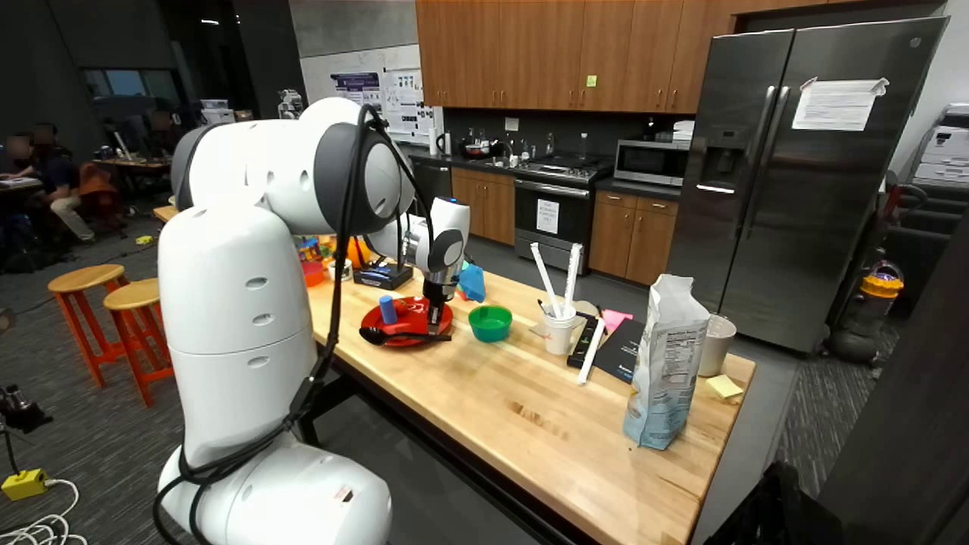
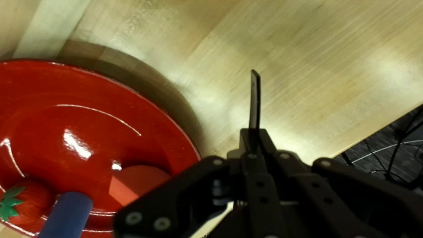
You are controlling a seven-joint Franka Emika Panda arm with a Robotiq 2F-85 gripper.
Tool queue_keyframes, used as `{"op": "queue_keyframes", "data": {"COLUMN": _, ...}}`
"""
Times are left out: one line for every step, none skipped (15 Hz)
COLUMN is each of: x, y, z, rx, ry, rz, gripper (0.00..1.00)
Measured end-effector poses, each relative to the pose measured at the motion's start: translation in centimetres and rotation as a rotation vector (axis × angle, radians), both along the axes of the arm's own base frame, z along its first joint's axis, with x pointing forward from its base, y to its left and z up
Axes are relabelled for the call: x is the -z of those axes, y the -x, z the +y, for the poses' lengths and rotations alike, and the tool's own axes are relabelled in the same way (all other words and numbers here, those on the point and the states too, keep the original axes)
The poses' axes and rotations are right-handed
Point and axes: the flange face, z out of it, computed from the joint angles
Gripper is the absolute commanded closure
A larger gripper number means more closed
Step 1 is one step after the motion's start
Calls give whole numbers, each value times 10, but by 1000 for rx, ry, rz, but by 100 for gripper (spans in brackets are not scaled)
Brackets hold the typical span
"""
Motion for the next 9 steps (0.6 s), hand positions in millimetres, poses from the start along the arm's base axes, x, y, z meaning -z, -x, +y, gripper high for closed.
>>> {"op": "queue_keyframes", "data": {"x": 4, "y": -2, "z": 0, "rx": 1, "ry": 2, "rz": -5, "gripper": 99}}
{"op": "queue_keyframes", "data": {"x": 8, "y": -3, "z": 0, "rx": 1, "ry": 6, "rz": -11, "gripper": 99}}
{"op": "queue_keyframes", "data": {"x": 12, "y": -5, "z": -1, "rx": 0, "ry": 12, "rz": -21, "gripper": 99}}
{"op": "queue_keyframes", "data": {"x": 16, "y": -8, "z": -1, "rx": -1, "ry": 18, "rz": -33, "gripper": 99}}
{"op": "queue_keyframes", "data": {"x": 19, "y": -10, "z": -1, "rx": -2, "ry": 23, "rz": -47, "gripper": 99}}
{"op": "queue_keyframes", "data": {"x": 21, "y": -12, "z": 0, "rx": -3, "ry": 26, "rz": -61, "gripper": 99}}
{"op": "queue_keyframes", "data": {"x": 23, "y": -14, "z": 0, "rx": -4, "ry": 29, "rz": -78, "gripper": 99}}
{"op": "queue_keyframes", "data": {"x": 24, "y": -16, "z": 1, "rx": -6, "ry": 31, "rz": -94, "gripper": 99}}
{"op": "queue_keyframes", "data": {"x": 24, "y": -17, "z": 2, "rx": -6, "ry": 30, "rz": -107, "gripper": 99}}
